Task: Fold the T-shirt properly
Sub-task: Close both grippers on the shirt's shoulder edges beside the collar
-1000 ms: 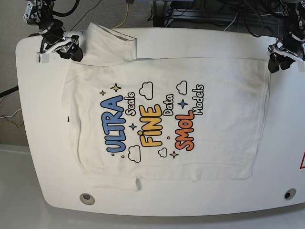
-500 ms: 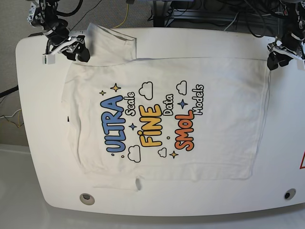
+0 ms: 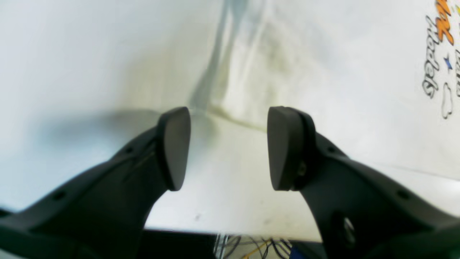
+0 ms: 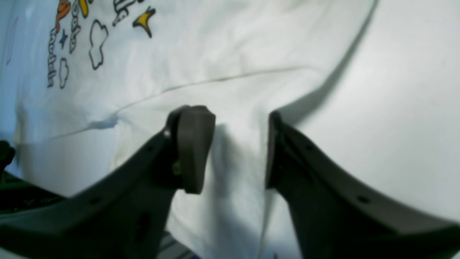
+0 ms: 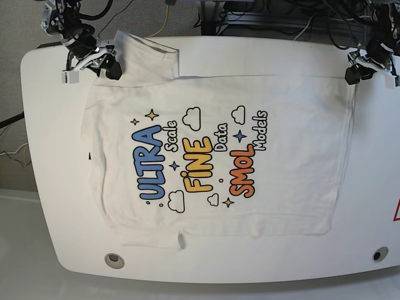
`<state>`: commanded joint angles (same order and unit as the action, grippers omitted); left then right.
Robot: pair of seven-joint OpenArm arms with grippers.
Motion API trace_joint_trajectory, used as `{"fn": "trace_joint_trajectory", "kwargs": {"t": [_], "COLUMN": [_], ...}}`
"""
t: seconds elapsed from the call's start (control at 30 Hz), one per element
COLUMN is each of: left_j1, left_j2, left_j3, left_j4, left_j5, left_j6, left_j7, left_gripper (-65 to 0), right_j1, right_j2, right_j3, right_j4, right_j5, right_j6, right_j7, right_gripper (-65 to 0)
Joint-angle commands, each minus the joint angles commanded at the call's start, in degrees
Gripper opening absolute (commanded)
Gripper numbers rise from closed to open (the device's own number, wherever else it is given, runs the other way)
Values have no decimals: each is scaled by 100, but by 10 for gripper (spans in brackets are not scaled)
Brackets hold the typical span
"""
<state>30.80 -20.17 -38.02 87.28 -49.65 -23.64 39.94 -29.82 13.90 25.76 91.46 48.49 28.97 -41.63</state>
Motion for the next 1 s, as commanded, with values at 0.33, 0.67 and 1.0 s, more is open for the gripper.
{"fn": "trace_joint_trajectory", "kwargs": {"t": [0.33, 0.67, 1.0], "left_j1": [-2, 27, -12], "left_j2": [-25, 49, 65], "left_j3": [-16, 4, 107], "left_j4": [-51, -17, -15], "left_j5": [-21, 30, 39], "left_j6": [36, -18, 2], "left_j7": [-38, -37, 21], "left_gripper": [-322, -313, -319], "right_j1": [-15, 36, 14], "right_j2": [6, 5, -4], "right_j3": [-41, -62, -37], "right_j4": [-17, -23, -26], "right_j5": [5, -20, 44], "right_j6": [61, 57, 67], "right_j7": [-205, -253, -136], "right_gripper": [-336, -388, -650]}}
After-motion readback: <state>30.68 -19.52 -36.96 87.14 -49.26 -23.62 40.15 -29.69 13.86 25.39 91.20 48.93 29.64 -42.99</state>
